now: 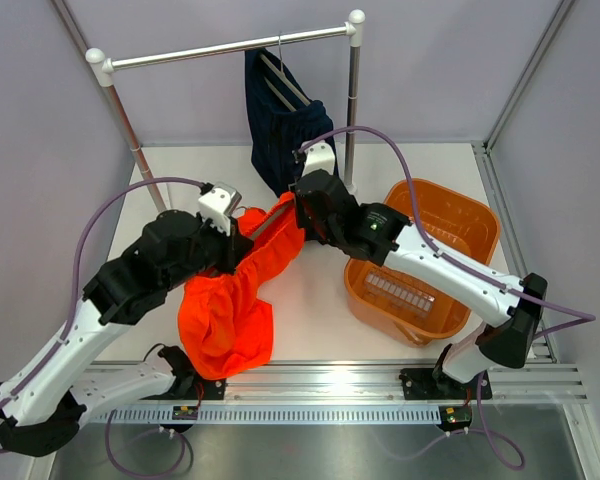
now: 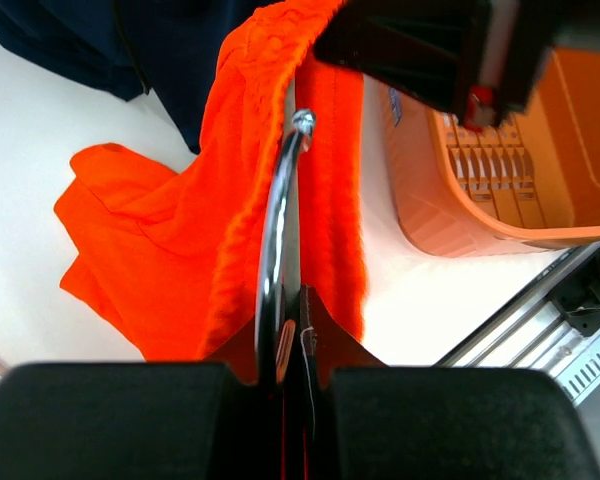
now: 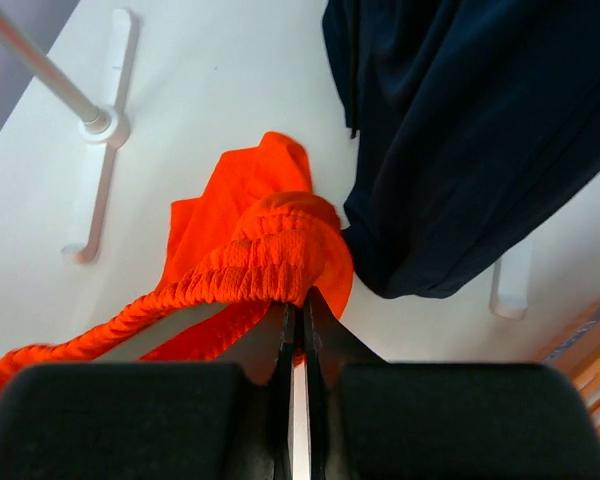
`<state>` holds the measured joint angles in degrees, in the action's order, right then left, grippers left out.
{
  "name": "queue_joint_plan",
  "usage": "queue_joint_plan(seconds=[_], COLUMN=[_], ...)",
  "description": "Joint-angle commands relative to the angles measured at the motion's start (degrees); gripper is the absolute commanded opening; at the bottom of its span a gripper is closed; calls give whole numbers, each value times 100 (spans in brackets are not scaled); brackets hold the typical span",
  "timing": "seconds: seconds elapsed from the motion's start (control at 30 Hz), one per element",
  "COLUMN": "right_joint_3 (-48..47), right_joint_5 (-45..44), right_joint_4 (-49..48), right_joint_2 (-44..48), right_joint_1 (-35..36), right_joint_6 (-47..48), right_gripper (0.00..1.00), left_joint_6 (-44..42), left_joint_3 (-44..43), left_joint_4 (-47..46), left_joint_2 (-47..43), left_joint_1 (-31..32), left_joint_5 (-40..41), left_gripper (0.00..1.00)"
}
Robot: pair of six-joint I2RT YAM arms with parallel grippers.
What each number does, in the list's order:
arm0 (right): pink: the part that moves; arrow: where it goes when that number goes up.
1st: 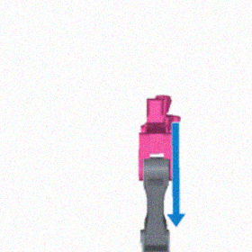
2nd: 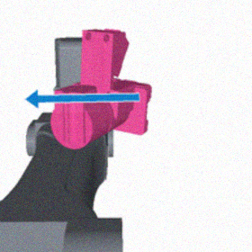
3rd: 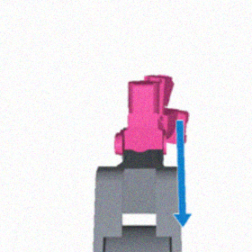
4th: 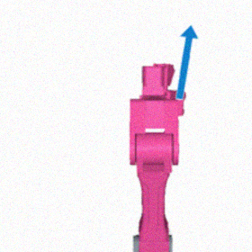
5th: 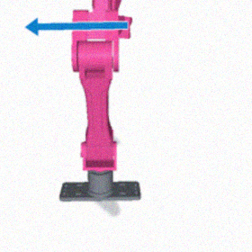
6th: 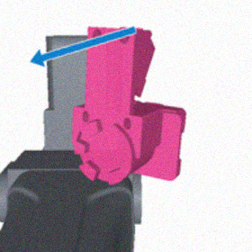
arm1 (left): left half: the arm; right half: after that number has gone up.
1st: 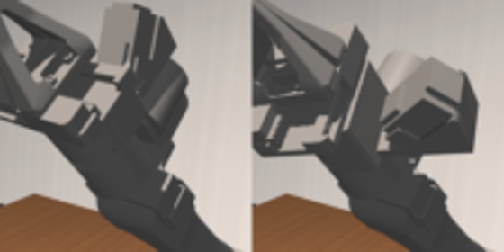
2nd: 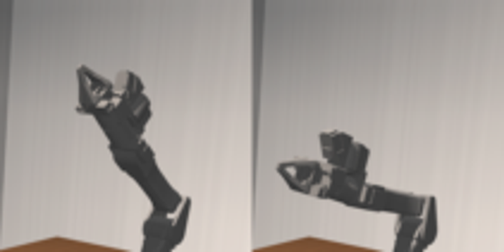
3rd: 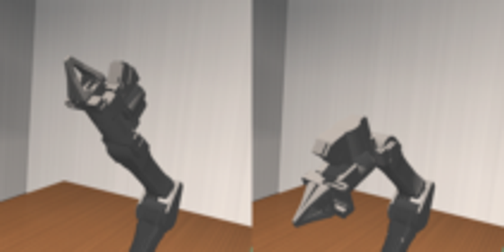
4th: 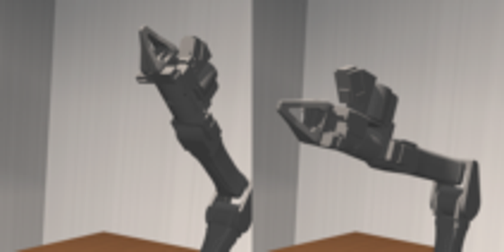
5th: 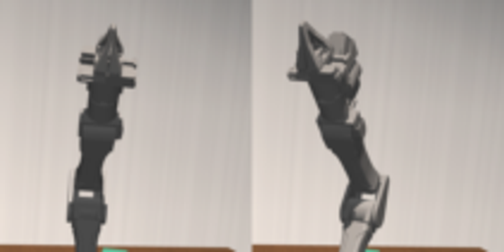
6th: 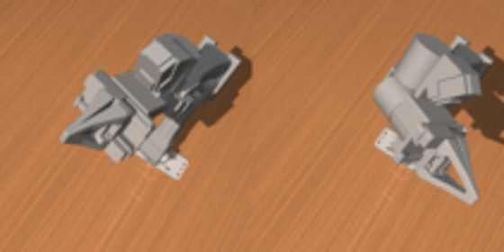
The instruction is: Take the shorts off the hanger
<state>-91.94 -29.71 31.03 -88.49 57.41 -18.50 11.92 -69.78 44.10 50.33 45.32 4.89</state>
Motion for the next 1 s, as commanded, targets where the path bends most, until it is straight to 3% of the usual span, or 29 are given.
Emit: queue_joint_plan(seconds=[0.0,0.5,0.67,0.97], right_joint_3=[-315,97,203,414], right_joint_5=[-711,-492,-561,61], right_joint_4=[53,-61,-158,-246], right_joint_2=[-133,-107,-63,104], right_joint_1=[-282,-546,-546,-538], right_joint_6=[198,31,92,-118], right_gripper=[0,0,0,0], left_joint_6=[29,-15,-15,91], left_joint_3=[-97,-141,-132,69], left_joint_4=[-103,-419,-586,-1130], left_joint_2=[-330,-822,-858,-1086], left_joint_1=[82,82,82,82], left_joint_5=[-365,-462,-875,-515], left_gripper=[0,0,0,0])
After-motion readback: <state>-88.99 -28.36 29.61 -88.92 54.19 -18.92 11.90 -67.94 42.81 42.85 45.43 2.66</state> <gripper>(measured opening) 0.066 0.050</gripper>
